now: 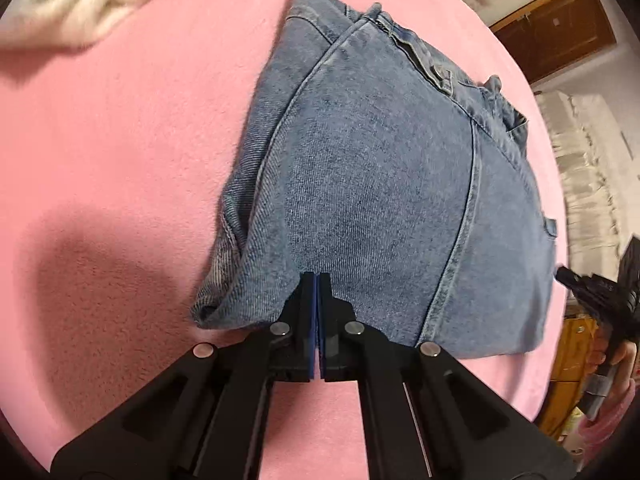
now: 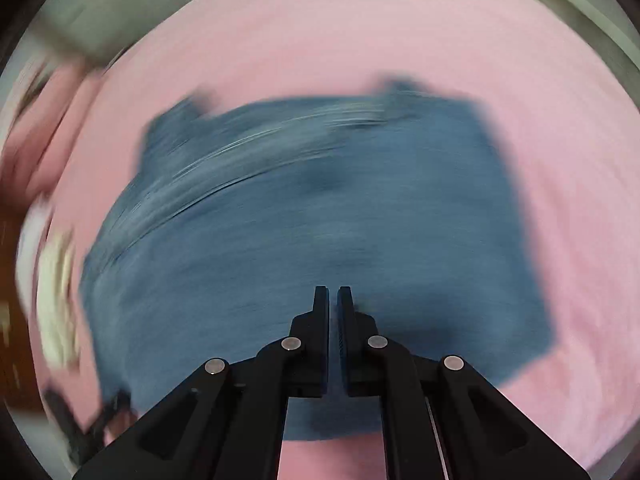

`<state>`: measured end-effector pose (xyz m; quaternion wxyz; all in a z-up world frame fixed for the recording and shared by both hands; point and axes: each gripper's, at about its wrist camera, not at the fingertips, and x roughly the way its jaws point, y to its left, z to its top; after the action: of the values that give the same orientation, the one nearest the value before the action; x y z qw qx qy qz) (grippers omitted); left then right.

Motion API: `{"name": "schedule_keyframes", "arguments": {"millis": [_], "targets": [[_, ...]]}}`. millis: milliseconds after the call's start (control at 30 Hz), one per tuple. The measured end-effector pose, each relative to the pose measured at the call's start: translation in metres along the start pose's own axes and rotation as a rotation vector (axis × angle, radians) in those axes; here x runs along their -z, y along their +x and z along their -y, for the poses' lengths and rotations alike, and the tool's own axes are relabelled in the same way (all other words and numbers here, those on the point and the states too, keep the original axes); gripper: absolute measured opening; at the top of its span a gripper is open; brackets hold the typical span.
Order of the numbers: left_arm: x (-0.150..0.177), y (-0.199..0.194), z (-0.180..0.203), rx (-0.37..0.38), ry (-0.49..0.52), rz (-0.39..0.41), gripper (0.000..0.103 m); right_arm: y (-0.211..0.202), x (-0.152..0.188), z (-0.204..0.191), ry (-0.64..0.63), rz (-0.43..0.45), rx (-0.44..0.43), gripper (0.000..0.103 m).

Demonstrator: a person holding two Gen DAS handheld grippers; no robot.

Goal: Fold large clothes

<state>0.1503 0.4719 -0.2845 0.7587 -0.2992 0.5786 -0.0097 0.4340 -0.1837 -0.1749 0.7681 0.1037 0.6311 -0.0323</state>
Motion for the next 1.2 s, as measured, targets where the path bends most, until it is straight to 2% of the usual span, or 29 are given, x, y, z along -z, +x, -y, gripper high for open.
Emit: {"name": "schedule_keyframes", "arguments": {"millis": [67,100,133,200,233,300,367,433,467,600,667,700,767,833,900,1000,1067,1133,1200], "targets": [[0.001,-0.003,-0.002,0.003,0.015,-0.011,0.001,0.015,-0.012,-0.049,-0.098,-0.008,0.010,0.005],[-0.002,0.003,0.004,-0.001,0.028,-0.013,0.001,0.025,-0.016,-0.071,-0.133,-0.028,0.016,0.008],[-0.002,0.003,0.006,-0.006,0.050,-0.014,0.001,0.030,-0.016,-0.080,-0.141,-0.055,0.025,0.015],[-0.002,0.006,0.013,-0.017,0.103,-0.016,0.001,0.037,-0.009,-0.083,-0.120,-0.114,0.048,0.026],[-0.003,0.007,0.015,-0.017,0.117,-0.019,0.001,0.047,-0.012,-0.090,-0.094,-0.134,0.049,0.027],[-0.005,0.009,0.016,-0.001,0.121,-0.030,0.001,0.049,-0.004,-0.084,-0.076,-0.146,0.076,0.028],[-0.006,0.010,0.013,0.024,0.114,-0.040,0.001,0.055,-0.004,-0.092,-0.089,-0.127,0.135,0.036],[-0.008,0.010,0.009,0.055,0.087,-0.046,0.001,0.060,-0.001,-0.096,-0.110,-0.107,0.231,0.064],[-0.008,0.010,0.005,0.071,0.064,-0.046,0.001,0.063,-0.001,-0.096,-0.102,-0.100,0.244,0.068],[-0.008,0.011,-0.001,0.108,-0.022,-0.043,0.001,0.074,-0.001,-0.091,-0.054,-0.080,0.183,0.069],[-0.008,0.012,-0.003,0.113,-0.052,-0.044,0.001,0.076,0.001,-0.099,-0.079,-0.050,0.200,0.069],[-0.008,0.012,-0.003,0.112,-0.065,-0.045,0.001,0.075,0.003,-0.104,-0.085,-0.033,0.203,0.065],[-0.009,0.010,-0.001,0.102,-0.087,-0.047,0.001,0.070,0.006,-0.117,-0.104,-0.019,0.191,0.051],[-0.008,0.004,0.003,0.079,-0.100,-0.049,0.001,0.065,0.008,-0.134,-0.151,-0.012,0.211,0.028],[-0.006,-0.003,0.011,0.042,-0.071,-0.038,0.001,0.062,0.010,-0.148,-0.197,0.004,0.244,0.024],[0.002,-0.016,0.029,-0.032,0.014,-0.024,0.001,0.067,0.010,-0.163,-0.236,-0.017,0.271,0.006],[0.010,-0.024,0.037,-0.018,0.024,-0.034,0.001,0.073,0.009,-0.174,-0.272,-0.009,0.304,0.006],[0.018,-0.030,0.039,0.025,0.004,-0.048,0.001,0.072,0.014,-0.180,-0.315,-0.005,0.321,0.001],[0.024,-0.036,0.040,0.028,-0.025,-0.046,0.001,0.079,0.014,-0.186,-0.334,-0.015,0.338,0.001]]}}
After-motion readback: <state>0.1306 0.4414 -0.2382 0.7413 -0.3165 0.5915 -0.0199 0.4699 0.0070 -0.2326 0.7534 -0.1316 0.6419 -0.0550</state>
